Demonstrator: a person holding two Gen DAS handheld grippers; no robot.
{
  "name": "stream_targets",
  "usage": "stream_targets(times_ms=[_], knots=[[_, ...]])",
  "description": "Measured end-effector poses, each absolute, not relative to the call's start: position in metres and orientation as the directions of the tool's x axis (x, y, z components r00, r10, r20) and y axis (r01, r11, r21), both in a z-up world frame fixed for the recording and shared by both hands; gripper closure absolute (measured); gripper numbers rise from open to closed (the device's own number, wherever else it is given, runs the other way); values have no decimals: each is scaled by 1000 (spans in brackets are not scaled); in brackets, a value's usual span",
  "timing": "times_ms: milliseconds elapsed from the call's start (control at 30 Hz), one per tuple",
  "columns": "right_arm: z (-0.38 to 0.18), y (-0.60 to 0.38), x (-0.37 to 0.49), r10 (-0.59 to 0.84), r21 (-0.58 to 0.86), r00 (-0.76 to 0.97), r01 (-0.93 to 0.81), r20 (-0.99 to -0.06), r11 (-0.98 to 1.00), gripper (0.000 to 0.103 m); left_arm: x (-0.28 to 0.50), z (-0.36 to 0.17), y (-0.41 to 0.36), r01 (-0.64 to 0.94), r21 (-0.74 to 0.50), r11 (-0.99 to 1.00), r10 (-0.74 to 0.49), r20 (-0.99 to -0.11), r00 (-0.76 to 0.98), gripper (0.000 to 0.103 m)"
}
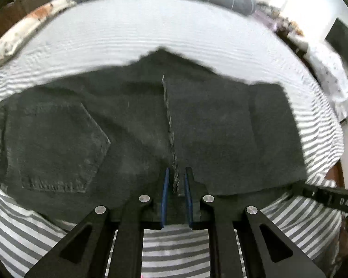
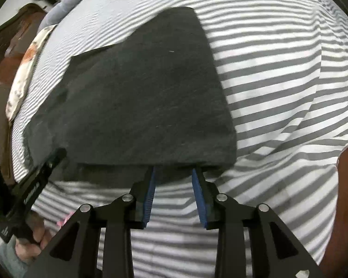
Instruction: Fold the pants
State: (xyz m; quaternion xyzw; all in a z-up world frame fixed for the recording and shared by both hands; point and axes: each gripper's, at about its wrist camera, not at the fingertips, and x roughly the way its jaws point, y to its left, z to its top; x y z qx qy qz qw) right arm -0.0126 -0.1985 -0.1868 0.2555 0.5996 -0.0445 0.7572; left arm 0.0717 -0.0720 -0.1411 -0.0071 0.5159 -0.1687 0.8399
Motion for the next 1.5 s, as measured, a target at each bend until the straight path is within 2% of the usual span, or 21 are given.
stream_targets(times_ms=[133, 300, 467, 633, 800, 1067, 1167, 1400, 1500], knots=[[-159, -191, -11, 198, 301, 323, 308, -926, 903, 72, 69, -129, -78, 326, -189, 926, -333, -816, 472, 86], [-139, -201, 28, 95, 222, 429, 258, -899, 940, 72, 68, -147, -98, 406, -152, 901, -329, -851, 411, 86], [-149, -219, 87, 62, 196, 448, 260, -892, 945, 72, 74, -173, -99, 416, -173, 893, -319, -894, 315, 86], [-167, -239, 123, 51, 195, 419, 308, -906, 931, 73, 84, -180, -88, 397, -239, 886, -365, -888, 281, 86], [-192, -235, 138, 38, 152, 362, 294, -932, 944, 73, 85, -182, -85, 402, -246, 882, -375, -882, 284, 86], [-189, -215, 93, 83, 177, 338, 255, -938, 951, 73, 88, -176, -53, 332, -344, 879, -439, -855, 276, 86], [-193, -203, 62, 91, 173, 319, 239, -943, 955, 72, 87, -167, -39, 296, -337, 894, -426, -846, 321, 85], [-212, -192, 15, 110, 194, 291, 278, -950, 941, 71, 91, -150, 16, 135, -385, 913, -405, -819, 406, 84], [-213, -190, 10, 109, 194, 303, 266, -947, 944, 65, 90, -145, 45, 54, -412, 909, -393, -811, 433, 82]])
